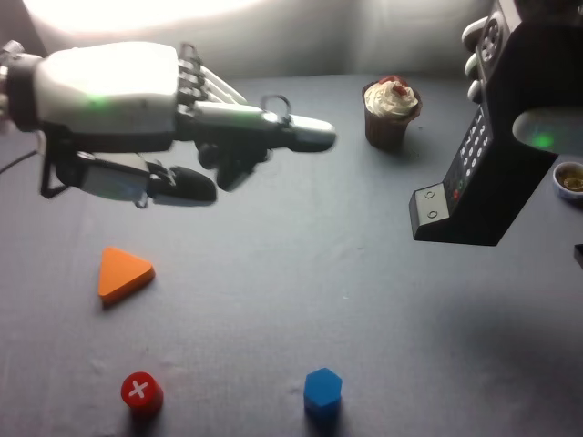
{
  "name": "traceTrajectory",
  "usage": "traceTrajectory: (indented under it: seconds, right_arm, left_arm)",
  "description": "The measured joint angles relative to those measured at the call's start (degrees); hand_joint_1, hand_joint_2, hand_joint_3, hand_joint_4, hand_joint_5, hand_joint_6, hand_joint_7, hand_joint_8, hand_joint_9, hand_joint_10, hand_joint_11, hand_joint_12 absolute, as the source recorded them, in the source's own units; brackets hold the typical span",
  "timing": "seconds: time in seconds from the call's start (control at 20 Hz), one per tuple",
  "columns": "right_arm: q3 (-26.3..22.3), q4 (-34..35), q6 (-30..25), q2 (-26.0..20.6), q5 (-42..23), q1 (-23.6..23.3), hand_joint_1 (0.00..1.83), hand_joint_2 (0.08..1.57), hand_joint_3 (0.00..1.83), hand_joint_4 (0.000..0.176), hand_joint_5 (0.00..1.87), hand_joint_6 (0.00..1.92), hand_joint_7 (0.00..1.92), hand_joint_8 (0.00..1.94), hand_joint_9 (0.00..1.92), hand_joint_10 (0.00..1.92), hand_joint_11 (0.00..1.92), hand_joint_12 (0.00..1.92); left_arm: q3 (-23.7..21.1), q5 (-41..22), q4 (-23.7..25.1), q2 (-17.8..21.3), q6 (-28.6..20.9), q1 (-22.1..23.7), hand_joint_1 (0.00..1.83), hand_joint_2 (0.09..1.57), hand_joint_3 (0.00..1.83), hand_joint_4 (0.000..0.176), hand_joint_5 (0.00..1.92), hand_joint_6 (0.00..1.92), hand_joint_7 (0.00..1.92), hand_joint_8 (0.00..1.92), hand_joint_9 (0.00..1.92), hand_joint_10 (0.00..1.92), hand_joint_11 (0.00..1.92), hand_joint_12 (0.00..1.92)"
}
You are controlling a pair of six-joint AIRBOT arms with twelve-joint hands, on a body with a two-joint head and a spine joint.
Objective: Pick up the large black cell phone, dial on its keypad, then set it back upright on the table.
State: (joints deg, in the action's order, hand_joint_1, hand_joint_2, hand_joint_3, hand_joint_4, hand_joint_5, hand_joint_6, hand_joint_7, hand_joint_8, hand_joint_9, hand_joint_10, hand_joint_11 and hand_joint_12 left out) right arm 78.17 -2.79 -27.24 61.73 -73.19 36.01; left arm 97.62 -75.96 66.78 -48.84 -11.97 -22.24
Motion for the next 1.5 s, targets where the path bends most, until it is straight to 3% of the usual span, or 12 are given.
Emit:
traceTrajectory:
  seconds: [0.05,0.1,0.15,0.25,0.3,0.35,0.55,0.8,0.95,1.0,1.25,1.5]
  right_arm:
    - [0.35,-0.09,-0.02,0.04,0.02,0.0,1.25,1.16,0.0,0.0,0.95,0.87,0.87,1.31,0.89,1.21,0.9,1.24]
    - [0.68,0.0,0.0,0.04,-0.02,-0.04,1.22,1.16,0.0,0.0,0.94,0.9,0.89,1.31,0.92,1.1,0.9,1.24]
    - [1.07,0.2,0.0,0.09,-0.09,-0.04,1.34,1.16,0.0,0.0,0.9,0.88,0.84,1.25,0.88,1.34,0.91,1.28]
    - [1.53,0.31,0.02,0.55,0.0,-0.2,1.37,1.15,0.0,0.0,0.92,0.85,0.84,1.23,0.88,1.38,0.92,1.25]
    - [1.62,0.15,0.02,0.72,0.0,-0.39,1.26,1.14,0.0,0.0,0.99,0.83,0.89,1.27,0.91,1.15,0.91,1.23]
    - [1.64,-0.5,0.07,0.87,0.28,-0.83,1.23,1.14,0.0,0.0,0.99,0.84,0.89,1.28,0.94,1.07,0.91,1.24]
    - [1.84,-1.31,0.37,1.36,0.0,-1.62,1.23,1.13,0.0,0.0,1.04,0.77,0.9,1.25,0.98,0.97,0.92,1.2]
    - [1.95,-1.46,0.5,1.7,0.2,-1.9,1.24,1.12,0.0,0.0,1.05,0.73,0.92,1.25,0.97,1.03,0.9,1.27]
    - [1.95,-1.57,0.87,2.05,0.35,-1.9,1.24,1.12,0.0,0.0,1.07,0.7,0.93,1.23,0.95,1.1,0.89,1.35]
    - [1.95,-1.92,0.9,2.1,0.5,-2.03,1.24,1.12,0.0,0.0,1.06,0.72,0.94,1.22,0.97,1.05,0.9,1.29]
    - [2.12,-0.66,1.62,1.9,0.74,-2.14,1.23,1.12,0.0,0.0,1.04,0.75,0.93,1.22,0.97,1.04,0.9,1.3]
    - [2.12,-0.9,1.77,1.66,1.09,-2.14,1.25,1.1,0.0,0.0,1.13,0.6,0.94,1.22,0.98,1.01,0.9,1.29]
  left_arm:
    - [-0.37,0.85,0.31,-0.37,0.26,0.04,1.3,1.29,0.01,0.122,0.0,0.0,0.64,1.59,0.72,1.92,0.76,1.92]
    - [-0.81,2.08,0.42,-0.72,0.37,0.24,1.3,1.27,0.0,0.134,0.0,0.0,0.67,1.55,0.78,1.92,0.81,1.92]
    - [-1.36,3.34,0.63,-0.83,1.05,0.68,1.31,1.27,0.0,0.134,0.0,0.0,0.68,1.53,0.77,1.92,0.82,1.92]
    - [-2.6,5.42,-0.26,-1.09,2.1,0.83,1.3,1.28,0.0,0.114,0.0,0.0,0.66,1.56,0.78,1.92,0.82,1.92]
    - [-2.82,6.14,-0.17,-1.42,2.29,0.92,1.3,1.27,0.0,0.11,0.0,0.0,0.67,1.55,0.78,1.92,0.81,1.92]
    - [-3.5,7.72,-0.02,-1.97,2.95,0.98,1.3,1.27,0.0,0.101,0.0,0.0,0.67,1.55,0.78,1.92,0.81,1.92]
    - [-3.96,11.28,-0.07,-4.17,4.24,1.86,1.31,1.27,0.0,0.122,0.0,0.0,0.67,1.55,0.78,1.92,0.82,1.92]
    - [-4.85,15.89,-1.49,-5.55,6.47,1.99,1.3,1.28,0.0,0.103,0.0,0.0,0.66,1.57,0.8,1.92,0.82,1.92]
    - [-7.32,19.78,-1.81,-6.29,8.55,2.14,1.3,1.29,0.01,0.117,0.0,0.0,0.64,1.59,0.82,1.92,0.83,1.92]
    - [-8.09,21.09,-1.44,-6.71,9.14,2.38,1.3,1.28,0.0,0.119,0.0,0.0,0.66,1.57,0.85,1.92,0.84,1.92]
    - [-10.58,25.35,-2.19,-6.75,10.47,4.2,1.3,1.29,0.01,0.124,0.0,0.0,0.64,1.6,0.82,1.92,0.84,1.92]
    - [-11.5,26.62,-2.21,-6.75,9.99,4.22,1.3,1.28,0.0,0.123,0.0,0.0,0.66,1.57,0.86,1.92,0.89,1.92]
